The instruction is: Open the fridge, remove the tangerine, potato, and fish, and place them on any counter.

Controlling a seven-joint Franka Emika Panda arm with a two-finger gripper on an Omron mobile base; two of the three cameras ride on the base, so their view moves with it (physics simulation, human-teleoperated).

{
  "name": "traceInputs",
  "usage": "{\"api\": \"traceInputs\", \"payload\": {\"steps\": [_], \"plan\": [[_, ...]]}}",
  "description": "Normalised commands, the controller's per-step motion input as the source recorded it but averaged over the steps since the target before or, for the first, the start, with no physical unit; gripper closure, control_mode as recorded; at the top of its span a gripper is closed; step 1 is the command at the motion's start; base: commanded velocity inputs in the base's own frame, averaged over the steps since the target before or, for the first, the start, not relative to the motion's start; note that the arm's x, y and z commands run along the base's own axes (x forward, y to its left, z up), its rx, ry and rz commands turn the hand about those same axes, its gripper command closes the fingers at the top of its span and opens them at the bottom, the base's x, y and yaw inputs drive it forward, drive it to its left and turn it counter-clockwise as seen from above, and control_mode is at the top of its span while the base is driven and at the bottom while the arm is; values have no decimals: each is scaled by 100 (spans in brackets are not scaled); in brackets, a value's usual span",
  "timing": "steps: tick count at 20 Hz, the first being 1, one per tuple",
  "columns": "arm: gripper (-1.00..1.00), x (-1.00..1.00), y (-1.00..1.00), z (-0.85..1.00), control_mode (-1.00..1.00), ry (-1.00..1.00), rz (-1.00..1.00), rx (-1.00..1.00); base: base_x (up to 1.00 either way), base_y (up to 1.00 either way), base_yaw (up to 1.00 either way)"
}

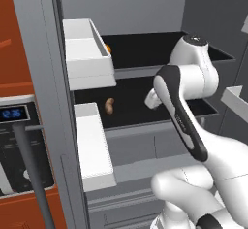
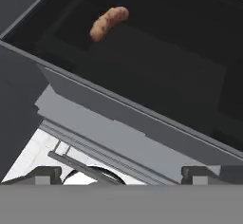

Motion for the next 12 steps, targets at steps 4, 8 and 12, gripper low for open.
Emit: {"api": "traceInputs", "payload": {"steps": [4,8,12], "plan": [[-100,2,28,91,-100,-55,21,0,0,0,0],[-100,52,5,55,-100,-34,10,6,0,0,0],[-100,67,12,34,-100,-14,2,14,0,0,0]]}}
